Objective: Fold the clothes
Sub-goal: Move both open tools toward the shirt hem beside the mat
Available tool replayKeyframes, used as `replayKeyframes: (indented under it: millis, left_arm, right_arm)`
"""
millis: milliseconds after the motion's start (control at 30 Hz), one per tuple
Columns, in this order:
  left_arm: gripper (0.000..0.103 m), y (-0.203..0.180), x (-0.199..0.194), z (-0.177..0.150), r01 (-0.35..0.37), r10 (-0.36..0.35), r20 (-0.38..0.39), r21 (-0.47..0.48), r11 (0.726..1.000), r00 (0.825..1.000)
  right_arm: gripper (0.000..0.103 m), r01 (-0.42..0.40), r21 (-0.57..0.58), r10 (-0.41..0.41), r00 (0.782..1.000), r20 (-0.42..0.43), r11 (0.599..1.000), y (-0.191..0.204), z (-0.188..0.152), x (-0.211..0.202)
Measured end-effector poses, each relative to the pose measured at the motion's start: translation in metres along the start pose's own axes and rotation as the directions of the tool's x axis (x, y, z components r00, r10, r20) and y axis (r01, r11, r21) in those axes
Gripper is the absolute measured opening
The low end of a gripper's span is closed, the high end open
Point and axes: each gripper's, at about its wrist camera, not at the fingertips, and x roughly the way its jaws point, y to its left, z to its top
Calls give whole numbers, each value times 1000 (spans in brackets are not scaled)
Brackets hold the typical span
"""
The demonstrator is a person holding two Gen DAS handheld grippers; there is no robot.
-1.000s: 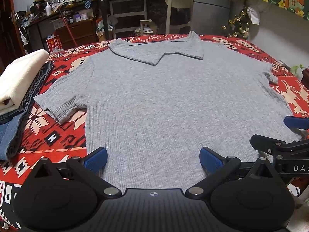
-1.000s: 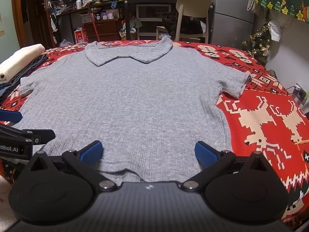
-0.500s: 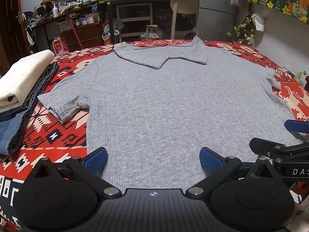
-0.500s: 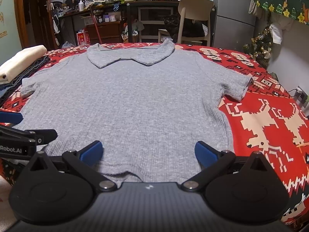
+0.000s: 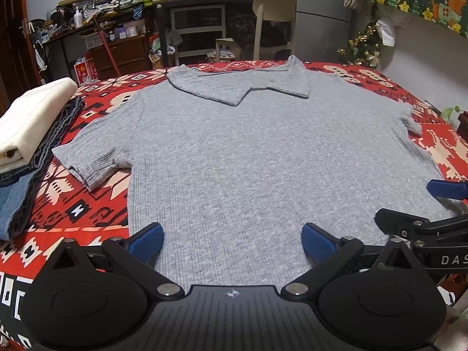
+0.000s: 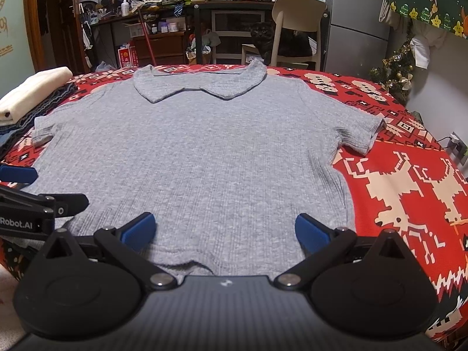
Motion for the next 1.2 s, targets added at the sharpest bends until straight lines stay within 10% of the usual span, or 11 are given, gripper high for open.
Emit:
replayKeyframes:
  millis: [367,700,867,1200]
  left_arm:
    - [82,14,-47,16,103,-155,129,338,936,979]
    - [79,15,-70,-10,234,-297,57,483,844,953]
    - [61,-12,-61,-20,242,-315,33,567,787,948]
    - [43,-38,-50,-35,159,-264,38,712,683,964]
  right_arm:
    - [102,-113,-171,118,993,19,979,-17,26,-30]
    - [82,-124,-543,119,992,-44,831,-8,20,-60]
    - [62,-131,-543,105,991,-79,829,-5,8,-63]
    - [62,-168,-481,148,986,-81,860,-1,6,-68]
